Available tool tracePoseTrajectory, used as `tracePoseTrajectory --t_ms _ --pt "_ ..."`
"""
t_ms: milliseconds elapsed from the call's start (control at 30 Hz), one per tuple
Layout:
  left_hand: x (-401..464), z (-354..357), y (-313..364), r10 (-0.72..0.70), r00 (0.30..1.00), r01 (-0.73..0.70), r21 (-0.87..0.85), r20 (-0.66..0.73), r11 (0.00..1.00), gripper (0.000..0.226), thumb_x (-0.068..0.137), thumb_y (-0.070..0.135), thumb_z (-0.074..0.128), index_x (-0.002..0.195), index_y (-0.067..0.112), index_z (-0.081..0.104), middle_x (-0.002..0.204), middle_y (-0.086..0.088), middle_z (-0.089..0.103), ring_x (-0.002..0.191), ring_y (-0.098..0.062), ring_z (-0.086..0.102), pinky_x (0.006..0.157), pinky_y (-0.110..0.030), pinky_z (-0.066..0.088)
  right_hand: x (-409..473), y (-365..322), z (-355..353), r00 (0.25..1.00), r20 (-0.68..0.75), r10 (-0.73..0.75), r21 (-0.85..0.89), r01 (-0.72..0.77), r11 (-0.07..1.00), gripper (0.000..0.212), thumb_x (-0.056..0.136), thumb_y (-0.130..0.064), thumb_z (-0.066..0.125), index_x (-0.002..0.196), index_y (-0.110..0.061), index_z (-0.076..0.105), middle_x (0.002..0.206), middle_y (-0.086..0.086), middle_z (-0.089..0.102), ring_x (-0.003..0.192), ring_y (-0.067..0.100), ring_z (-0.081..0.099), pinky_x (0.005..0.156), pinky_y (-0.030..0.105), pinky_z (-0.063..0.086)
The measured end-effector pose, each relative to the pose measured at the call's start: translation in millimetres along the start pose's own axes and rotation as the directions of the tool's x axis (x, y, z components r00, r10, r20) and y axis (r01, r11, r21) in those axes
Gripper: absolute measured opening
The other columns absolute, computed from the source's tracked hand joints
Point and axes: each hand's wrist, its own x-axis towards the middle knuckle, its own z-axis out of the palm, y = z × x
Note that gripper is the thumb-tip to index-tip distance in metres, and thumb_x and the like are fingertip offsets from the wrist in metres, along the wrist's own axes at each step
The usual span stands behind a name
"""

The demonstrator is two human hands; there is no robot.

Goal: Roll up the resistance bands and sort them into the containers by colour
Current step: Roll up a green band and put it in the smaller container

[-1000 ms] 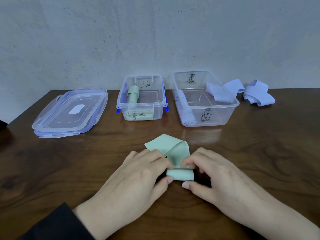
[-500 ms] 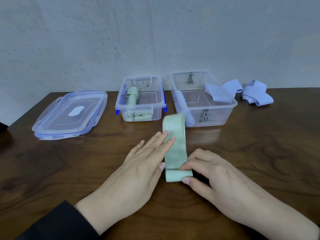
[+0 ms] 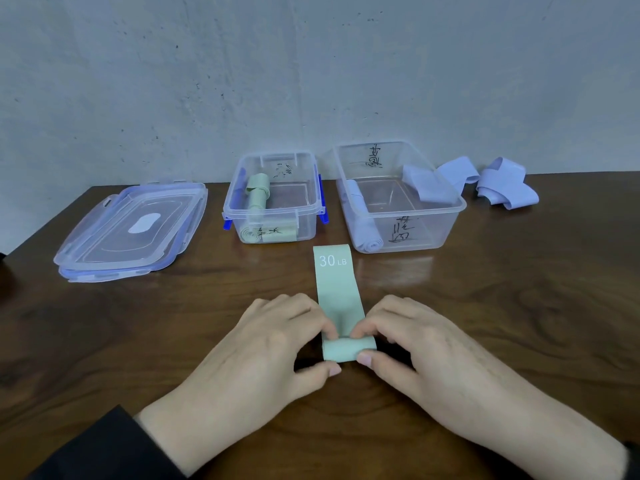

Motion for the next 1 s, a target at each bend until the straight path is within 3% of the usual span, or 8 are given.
tracePoseTrajectory --t_ms 100,233,367,467,567,767,900,1000 --pt "-0.1 0.2 0.3 -0.013 1.000 0.013 0.001 -0.006 1.000 0.028 0.090 0.059 0.041 0.107 0.043 0.057 0.105 0.026 0.048 0.098 0.001 0.048 0.090 -0.022 0.038 2.1 0.5 1.5 1.000 0.010 0.018 -0.008 -0.018 1.000 0.025 0.090 -0.048 0.061 0.114 -0.042 0.060 0.107 -0.026 0.046 0.106 0.000 0.045 0.089 0.019 0.042" --pt "-1.6 -0.6 0.6 -0.033 0.999 0.033 -0.001 -0.005 0.999 0.037 0.087 0.064 0.041 0.112 0.043 0.057 0.110 0.028 0.048 0.104 0.002 0.047 0.093 -0.022 0.037 1.9 -1.2 2.8 1.000 0.002 0.008 -0.024 -0.008 1.000 0.024 0.094 -0.048 0.051 0.113 -0.041 0.063 0.106 -0.025 0.046 0.107 0.001 0.046 0.090 0.020 0.042" --pt "-1.8 -0.2 0.3 -0.037 0.999 0.037 0.012 -0.001 0.999 0.030 0.088 0.060 0.040 0.107 0.042 0.056 0.109 0.026 0.049 0.101 0.001 0.048 0.091 -0.024 0.039 1.5 -2.3 1.8 1.000 0.005 0.020 -0.021 -0.020 1.000 0.027 0.094 -0.050 0.051 0.119 -0.043 0.057 0.107 -0.026 0.045 0.110 -0.001 0.043 0.090 0.016 0.040" --pt "-2.3 -0.7 0.8 -0.038 0.999 0.038 0.014 -0.005 0.999 0.027 0.093 0.055 0.041 0.110 0.041 0.057 0.109 0.026 0.049 0.100 0.001 0.047 0.090 -0.024 0.038 1.6 -3.1 0.7 0.999 0.015 0.043 -0.010 -0.043 0.999 0.024 0.088 -0.051 0.061 0.109 -0.049 0.049 0.105 -0.029 0.044 0.109 -0.006 0.040 0.084 0.010 0.036" --pt "-2.9 -0.5 0.6 -0.040 0.999 0.040 0.014 0.004 0.999 0.032 0.093 0.057 0.040 0.114 0.042 0.057 0.110 0.026 0.047 0.102 0.001 0.047 0.092 -0.023 0.037 2.2 -3.0 1.0 0.999 -0.009 0.038 -0.012 -0.038 0.999 0.014 0.089 -0.048 0.060 0.102 -0.046 0.054 0.106 -0.027 0.046 0.108 -0.002 0.044 0.083 0.013 0.038" --pt "-1.7 -0.2 0.4 -0.053 0.999 0.053 0.013 0.001 0.999 0.032 0.088 0.060 0.041 0.110 0.043 0.056 0.109 0.027 0.047 0.101 0.001 0.047 0.090 -0.023 0.037 2.1 -2.6 0.9 0.999 0.007 0.034 -0.030 -0.034 0.999 0.031 0.092 -0.056 0.047 0.119 -0.044 0.057 0.109 -0.026 0.046 0.112 -0.001 0.044 0.090 0.017 0.042" --pt "-3.0 -1.1 1.7 -0.045 0.999 0.045 0.017 0.003 0.999 0.032 0.093 0.057 0.040 0.116 0.043 0.057 0.112 0.027 0.046 0.104 0.001 0.046 0.093 -0.023 0.036 2.6 -3.8 -0.4 0.999 0.019 0.050 -0.012 -0.050 0.999 0.024 0.088 -0.052 0.061 0.109 -0.050 0.050 0.107 -0.030 0.042 0.109 -0.006 0.040 0.082 0.012 0.036" --pt "-3.5 -0.9 2.0 -0.063 0.998 0.063 0.005 0.006 0.998 0.035 0.090 0.061 0.042 0.117 0.044 0.055 0.113 0.028 0.044 0.108 -0.001 0.046 0.096 -0.023 0.035 2.3 -4.0 -0.2 0.999 -0.001 0.040 -0.012 -0.040 0.999 0.014 0.091 -0.048 0.058 0.105 -0.046 0.055 0.106 -0.027 0.045 0.109 -0.001 0.044 0.083 0.014 0.038"
